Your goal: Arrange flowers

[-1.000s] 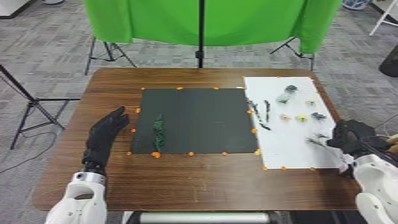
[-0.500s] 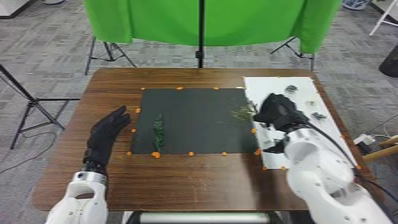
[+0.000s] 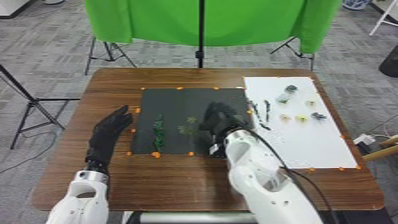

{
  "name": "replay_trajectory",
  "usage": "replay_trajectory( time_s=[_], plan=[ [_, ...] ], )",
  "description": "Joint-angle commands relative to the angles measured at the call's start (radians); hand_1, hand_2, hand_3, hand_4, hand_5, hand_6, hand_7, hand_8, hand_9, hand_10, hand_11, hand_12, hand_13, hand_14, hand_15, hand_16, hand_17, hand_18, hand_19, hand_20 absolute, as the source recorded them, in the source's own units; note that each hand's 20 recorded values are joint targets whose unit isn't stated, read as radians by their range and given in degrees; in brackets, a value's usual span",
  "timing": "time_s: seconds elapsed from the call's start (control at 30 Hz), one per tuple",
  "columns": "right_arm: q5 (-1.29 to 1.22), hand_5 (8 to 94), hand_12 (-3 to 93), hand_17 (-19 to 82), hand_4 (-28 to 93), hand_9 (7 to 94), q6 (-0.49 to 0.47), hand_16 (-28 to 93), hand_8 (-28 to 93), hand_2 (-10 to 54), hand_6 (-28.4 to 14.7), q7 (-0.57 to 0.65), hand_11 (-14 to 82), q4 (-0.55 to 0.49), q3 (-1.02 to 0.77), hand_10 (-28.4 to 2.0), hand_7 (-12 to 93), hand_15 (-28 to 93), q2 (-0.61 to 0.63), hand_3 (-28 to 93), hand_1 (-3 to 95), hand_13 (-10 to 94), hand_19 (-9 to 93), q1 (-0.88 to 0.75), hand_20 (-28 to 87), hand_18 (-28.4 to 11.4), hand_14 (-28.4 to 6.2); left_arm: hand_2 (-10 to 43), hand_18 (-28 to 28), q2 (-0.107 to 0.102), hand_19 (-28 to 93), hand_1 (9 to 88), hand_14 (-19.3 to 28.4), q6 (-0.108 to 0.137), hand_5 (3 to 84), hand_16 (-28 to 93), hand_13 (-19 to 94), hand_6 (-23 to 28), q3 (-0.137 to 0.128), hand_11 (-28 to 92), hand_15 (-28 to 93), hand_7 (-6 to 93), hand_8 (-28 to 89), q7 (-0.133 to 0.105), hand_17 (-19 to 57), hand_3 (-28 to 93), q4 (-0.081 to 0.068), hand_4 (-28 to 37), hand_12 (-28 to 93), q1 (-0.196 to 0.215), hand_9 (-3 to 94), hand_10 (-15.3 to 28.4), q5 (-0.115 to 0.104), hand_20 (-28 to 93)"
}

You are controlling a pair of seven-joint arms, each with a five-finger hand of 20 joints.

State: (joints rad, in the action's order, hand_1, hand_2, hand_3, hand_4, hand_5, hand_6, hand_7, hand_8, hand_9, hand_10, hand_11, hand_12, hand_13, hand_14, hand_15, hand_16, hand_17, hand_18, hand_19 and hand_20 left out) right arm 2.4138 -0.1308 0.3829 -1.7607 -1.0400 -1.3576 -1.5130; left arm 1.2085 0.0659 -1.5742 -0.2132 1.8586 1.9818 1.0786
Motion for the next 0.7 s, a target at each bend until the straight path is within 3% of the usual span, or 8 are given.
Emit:
replay_trajectory(
  time_s=[0.03, 0.4, 0.6, 0.7],
  plan=[
    [-0.053, 84.0, 31.4, 67, -14, 90.1, -0.014, 34, 17, -9.5, -0.2, 0.033, 38.4, 0.038, 0.042, -10.2, 23, 63, -0.053, 52, 59.4, 91, 93, 0.033, 59, -10.9, -2.1, -6.8, 10.8, 0.013, 1, 19.9, 14.2, -0.020, 42.3, 3, 33, 1.3, 0.014, 10, 9, 8.2, -5, 0.017, 4.4, 68, -0.009, -21.4, 15, 0.015, 43.0, 10.8, -0.005, 18],
    [-0.071, 81.8, 28.2, 68, -7, 90.2, 0.023, 35, 17, -9.5, -2.1, 0.025, 39.1, 0.053, 0.048, -10.9, 21, 61, -0.064, 41, 56.4, 91, 93, 0.045, 57, -10.3, -2.1, -6.8, 10.8, 0.011, 1, 20.0, 14.1, -0.032, 42.1, 3, 33, 1.3, 0.018, 9, 9, 7.9, -5, 0.019, 4.3, 67, -0.008, -21.1, 15, 0.014, 42.7, 10.9, -0.002, 18],
    [-0.055, 79.4, 28.0, 68, -13, 90.0, 0.018, 35, 13, -9.5, -2.2, 0.008, 39.1, 0.048, 0.043, -11.1, 20, 60, -0.059, 53, 47.7, 92, 93, 0.035, 57, -10.3, -2.3, -6.7, 10.9, 0.010, 1, 20.1, 14.2, -0.038, 42.1, 3, 33, 1.3, 0.019, 9, 9, 8.0, -5, 0.023, 4.3, 67, -0.010, -21.1, 15, 0.008, 42.7, 10.9, 0.001, 18],
    [-0.048, 78.3, 27.8, 68, -16, 90.0, 0.008, 35, 2, -9.5, -1.9, -0.002, 39.3, 0.042, 0.036, -11.0, 21, 60, -0.056, 58, 42.8, 92, 93, 0.026, 57, -10.5, -2.5, -6.8, 10.9, 0.011, 1, 20.1, 14.2, -0.041, 42.1, 3, 33, 1.3, 0.019, 9, 9, 8.0, -5, 0.026, 4.3, 67, -0.011, -21.0, 15, 0.005, 42.7, 10.9, 0.001, 18]
  ],
)
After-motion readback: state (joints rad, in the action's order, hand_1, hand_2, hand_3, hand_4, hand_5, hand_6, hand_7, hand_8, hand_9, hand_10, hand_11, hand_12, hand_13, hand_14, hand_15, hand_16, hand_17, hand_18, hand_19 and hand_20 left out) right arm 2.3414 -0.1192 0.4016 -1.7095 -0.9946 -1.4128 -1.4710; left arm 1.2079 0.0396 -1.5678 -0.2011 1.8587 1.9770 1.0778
